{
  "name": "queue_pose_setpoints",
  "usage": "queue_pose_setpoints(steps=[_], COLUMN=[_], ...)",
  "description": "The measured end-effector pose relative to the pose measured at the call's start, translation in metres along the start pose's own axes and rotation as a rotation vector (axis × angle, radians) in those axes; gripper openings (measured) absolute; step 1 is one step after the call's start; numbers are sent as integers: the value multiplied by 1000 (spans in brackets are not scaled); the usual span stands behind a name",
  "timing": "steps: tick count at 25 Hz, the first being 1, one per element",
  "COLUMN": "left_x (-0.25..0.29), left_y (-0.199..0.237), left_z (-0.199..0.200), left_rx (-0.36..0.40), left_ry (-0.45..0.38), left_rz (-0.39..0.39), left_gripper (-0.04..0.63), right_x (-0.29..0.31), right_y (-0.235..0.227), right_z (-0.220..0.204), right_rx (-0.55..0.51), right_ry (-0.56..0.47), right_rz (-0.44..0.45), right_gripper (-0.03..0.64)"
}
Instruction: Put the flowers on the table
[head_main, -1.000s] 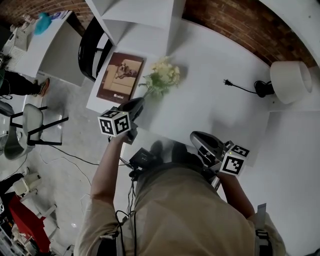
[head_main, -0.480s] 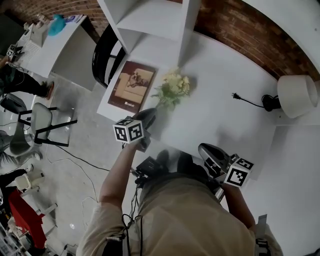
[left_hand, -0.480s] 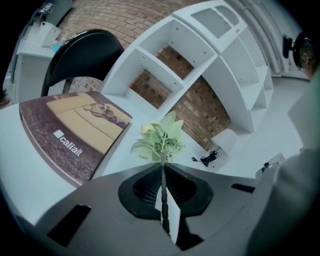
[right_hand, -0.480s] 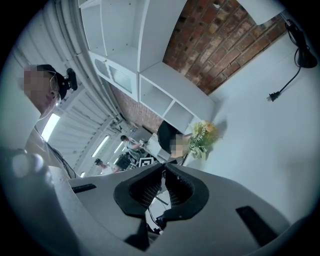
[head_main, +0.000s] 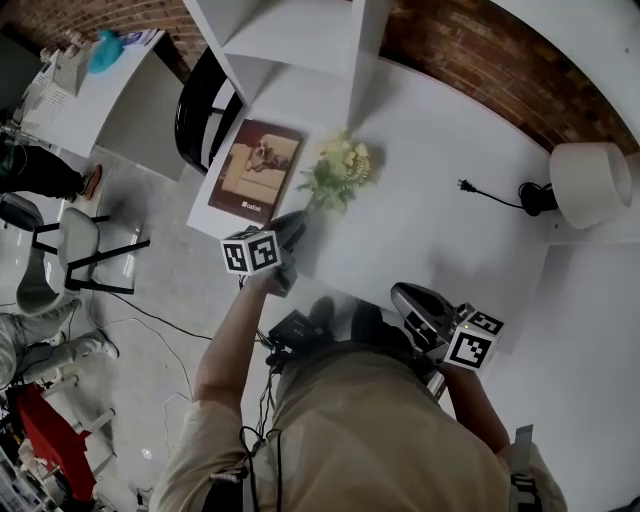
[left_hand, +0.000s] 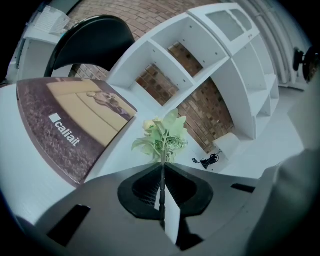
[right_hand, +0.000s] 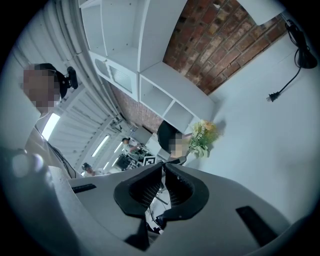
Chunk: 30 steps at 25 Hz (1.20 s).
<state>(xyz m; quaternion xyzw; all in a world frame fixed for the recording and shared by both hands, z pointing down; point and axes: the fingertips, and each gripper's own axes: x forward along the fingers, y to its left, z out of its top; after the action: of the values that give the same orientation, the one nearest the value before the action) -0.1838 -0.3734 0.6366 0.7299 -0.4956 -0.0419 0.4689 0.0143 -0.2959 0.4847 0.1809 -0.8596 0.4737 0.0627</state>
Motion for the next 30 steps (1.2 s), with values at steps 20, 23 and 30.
queue_pose_setpoints(steps=[20, 23, 30], left_x=[19, 21, 24], left_y=[10, 11, 17], left_z=[-2, -3, -5], left_rx=[23, 23, 58], left_ry=[55, 72, 106], left_rz=[54, 60, 106], left_gripper=[25, 25, 29], right_x=[10, 10, 15], right_y=[-4, -4, -5], right_z=[-1, -1, -1], right_rx=[7, 8, -1], right_ry=[25, 25, 22], right_rz=[28, 31, 51], right_gripper=[35, 35, 35])
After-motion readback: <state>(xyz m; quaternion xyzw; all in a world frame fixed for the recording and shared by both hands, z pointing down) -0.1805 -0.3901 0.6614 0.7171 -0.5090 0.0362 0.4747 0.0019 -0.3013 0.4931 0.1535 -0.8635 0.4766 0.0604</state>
